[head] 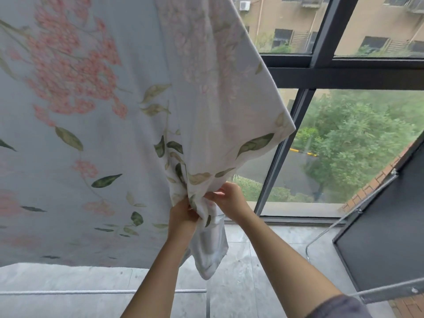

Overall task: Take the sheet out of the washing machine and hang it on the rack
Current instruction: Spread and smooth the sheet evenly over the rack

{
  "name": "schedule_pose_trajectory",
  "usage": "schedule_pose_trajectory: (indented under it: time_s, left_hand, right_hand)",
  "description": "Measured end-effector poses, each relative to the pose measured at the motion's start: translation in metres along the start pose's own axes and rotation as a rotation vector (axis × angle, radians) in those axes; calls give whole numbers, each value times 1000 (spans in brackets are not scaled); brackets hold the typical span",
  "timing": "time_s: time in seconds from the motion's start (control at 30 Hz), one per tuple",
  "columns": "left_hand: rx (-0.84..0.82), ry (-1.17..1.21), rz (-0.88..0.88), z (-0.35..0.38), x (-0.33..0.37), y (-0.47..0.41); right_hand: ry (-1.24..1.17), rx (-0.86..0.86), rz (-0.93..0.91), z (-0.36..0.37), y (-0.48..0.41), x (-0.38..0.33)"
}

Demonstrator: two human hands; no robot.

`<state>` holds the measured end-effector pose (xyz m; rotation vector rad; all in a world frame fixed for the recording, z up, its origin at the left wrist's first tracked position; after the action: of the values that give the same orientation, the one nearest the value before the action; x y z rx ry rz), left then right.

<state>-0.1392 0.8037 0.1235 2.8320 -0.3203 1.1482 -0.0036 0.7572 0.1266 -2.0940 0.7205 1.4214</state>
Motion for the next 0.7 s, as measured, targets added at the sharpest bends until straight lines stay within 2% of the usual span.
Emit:
schedule_pose_trajectory:
  time_s: [0.17, 0.33, 0.37, 0.47, 0.5, 0.57, 0.6, 0.7]
  left_hand:
    - [38, -221, -90, 11, -5, 9]
    - [-25, -261, -132, 6, -17, 44]
    - [-55, -184, -132, 0, -20, 53]
    - [-192, 423, -173, -14, -29, 78]
    - [-270, 525, -185, -15, -34, 84]
    - [-385, 548, -143, -24, -38, 106]
    - [-387, 511, -107, -28, -40, 112]
    - [-174, 368, -21, -50, -48, 124]
  right_hand:
    - [-48, -94, -65, -5, 2, 4]
    - [-5, -87, -156, -11, 28, 7]
    - [4, -83, -184, -13, 37, 4]
    - [1, -77, -243, -17, 60, -4]
    - [2, -78, -250, -18, 63, -6]
    - [-1, -98, -245, -17, 80, -11]
    - [-8, -115, -226, -15, 88, -14]
    - [-31, -152, -198, -13, 120, -21]
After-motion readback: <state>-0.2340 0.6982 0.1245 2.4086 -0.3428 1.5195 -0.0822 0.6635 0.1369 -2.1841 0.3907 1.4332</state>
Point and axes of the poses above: each hand's wrist, its own y-axis away from the middle knuckle, its own z-axis out of the palm, x = y × z, the point moved 6 cm from there along -y, towards the middle knuckle, and after that the axes turned 13 degrees about x, right-handed, at the moved point
